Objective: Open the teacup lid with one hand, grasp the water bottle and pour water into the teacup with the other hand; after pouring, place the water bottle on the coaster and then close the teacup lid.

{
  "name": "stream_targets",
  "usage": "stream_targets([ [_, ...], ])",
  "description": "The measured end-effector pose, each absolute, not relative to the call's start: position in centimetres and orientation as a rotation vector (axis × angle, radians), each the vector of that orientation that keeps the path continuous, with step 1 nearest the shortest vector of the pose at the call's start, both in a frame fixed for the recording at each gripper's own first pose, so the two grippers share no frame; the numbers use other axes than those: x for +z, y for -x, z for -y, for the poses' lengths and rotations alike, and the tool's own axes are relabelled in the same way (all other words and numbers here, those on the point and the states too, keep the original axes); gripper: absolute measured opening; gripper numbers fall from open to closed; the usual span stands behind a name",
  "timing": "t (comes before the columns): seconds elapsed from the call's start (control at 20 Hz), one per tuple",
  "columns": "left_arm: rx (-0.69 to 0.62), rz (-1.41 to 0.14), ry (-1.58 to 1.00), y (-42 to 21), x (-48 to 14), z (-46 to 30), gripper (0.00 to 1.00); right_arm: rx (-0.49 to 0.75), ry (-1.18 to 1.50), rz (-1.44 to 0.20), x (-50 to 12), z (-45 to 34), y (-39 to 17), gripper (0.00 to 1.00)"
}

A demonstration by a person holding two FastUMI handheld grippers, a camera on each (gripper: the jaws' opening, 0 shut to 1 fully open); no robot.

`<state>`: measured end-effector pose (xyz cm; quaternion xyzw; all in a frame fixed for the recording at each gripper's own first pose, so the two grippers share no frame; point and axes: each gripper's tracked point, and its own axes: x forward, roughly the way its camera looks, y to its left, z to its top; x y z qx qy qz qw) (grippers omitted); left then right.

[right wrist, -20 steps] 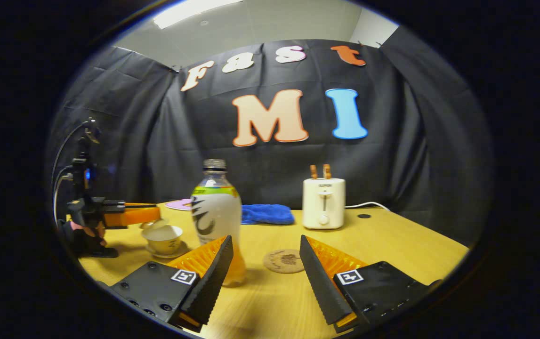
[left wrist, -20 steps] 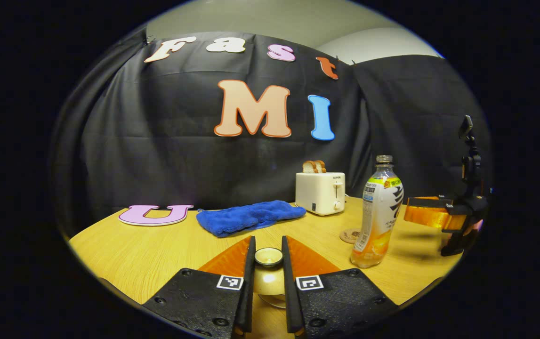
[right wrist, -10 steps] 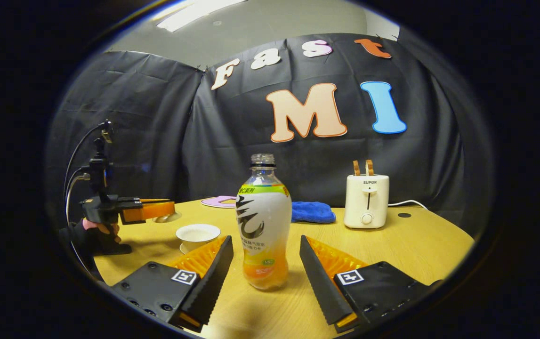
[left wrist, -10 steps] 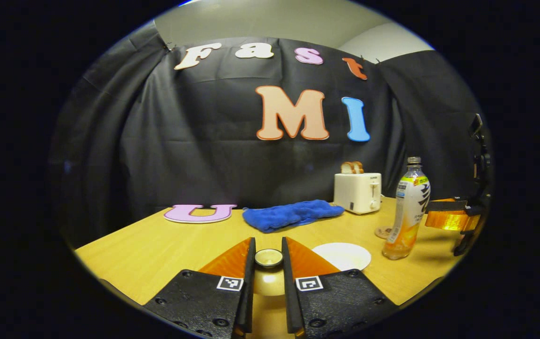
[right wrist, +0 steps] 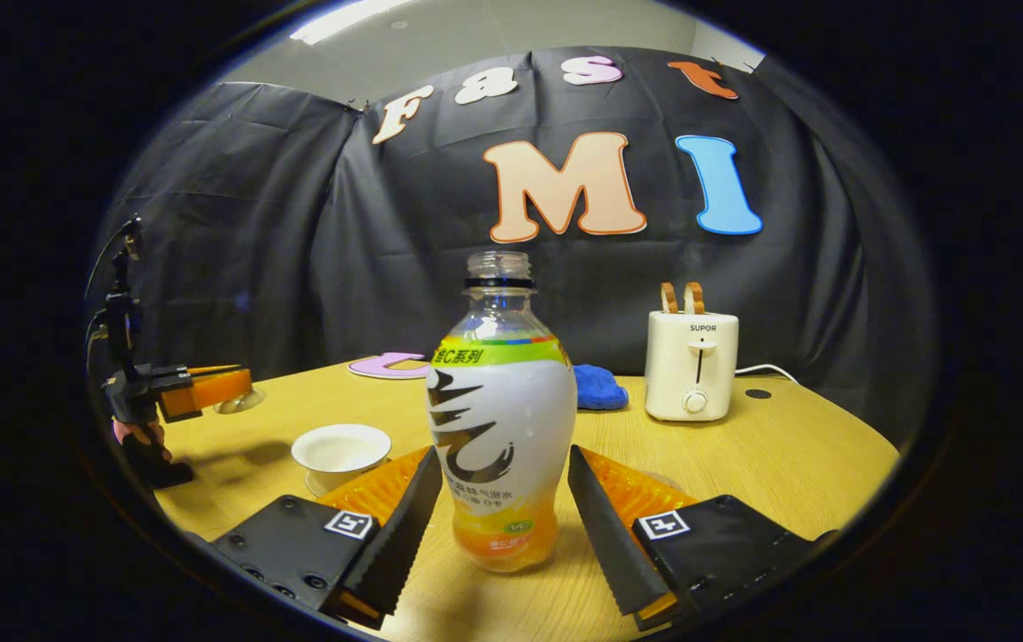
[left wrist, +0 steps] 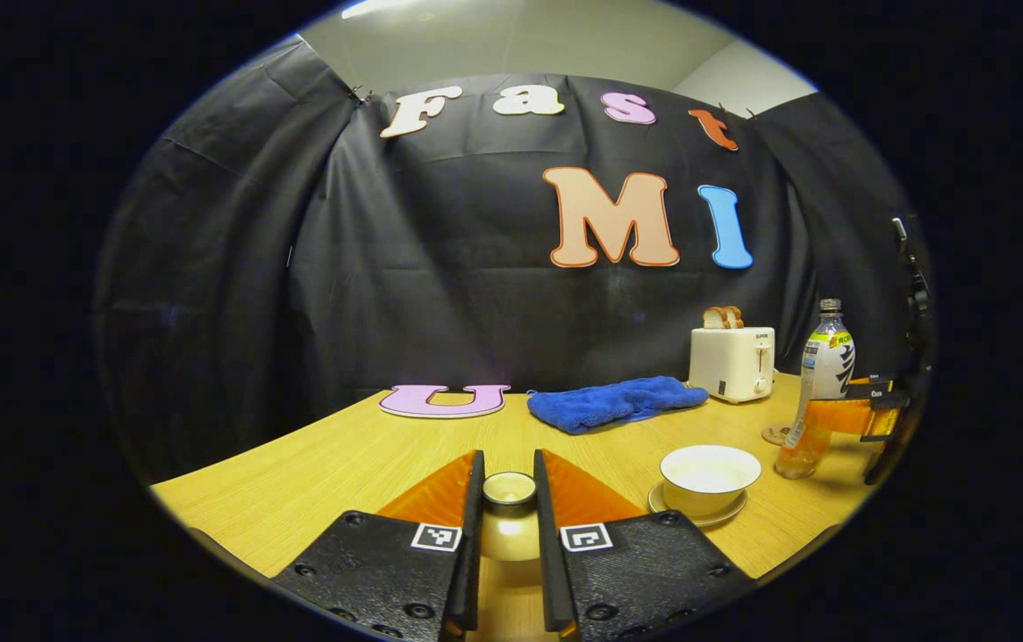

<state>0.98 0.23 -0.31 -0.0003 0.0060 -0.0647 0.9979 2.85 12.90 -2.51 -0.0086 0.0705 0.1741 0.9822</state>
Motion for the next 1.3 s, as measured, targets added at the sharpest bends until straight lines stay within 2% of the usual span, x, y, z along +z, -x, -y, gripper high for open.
stream_targets([
  [0.1,-0.133,-0.012,0.001,-1.0,-0.2,-0.2,0.26,0.334,0.023,-0.150,-2.7,-13.1,-3.0,0.90],
  [0.2,-0.133,-0.010,0.001,-0.9,-0.3,-0.2,0.26,0.318,0.036,-0.149,-2.6,-13.2,-3.1,0.73],
  [0.25,-0.133,-0.011,0.001,-0.9,-0.3,-0.1,0.26,0.310,0.046,-0.147,-2.6,-13.1,-3.2,0.73],
  [0.35,-0.132,-0.010,0.001,-1.0,-0.2,-0.2,0.26,0.289,0.057,-0.138,-2.4,-12.8,-3.1,0.65],
  [0.55,-0.132,-0.010,0.002,-1.1,-0.4,-0.1,0.26,0.217,0.213,-0.075,-0.6,-11.6,-2.9,0.64],
  [0.75,-0.148,-0.010,0.002,-1.0,-0.3,0.2,0.26,0.121,0.504,0.043,4.3,-10.8,-3.1,0.65],
  [0.9,-0.147,-0.010,0.002,-1.0,-0.3,0.2,0.26,0.093,0.706,0.095,6.3,-11.7,-3.6,0.65],
  [1.3,-0.135,-0.013,0.002,-1.0,-0.3,-0.1,0.26,0.092,1.207,0.160,3.0,-14.7,-5.1,0.64],
])
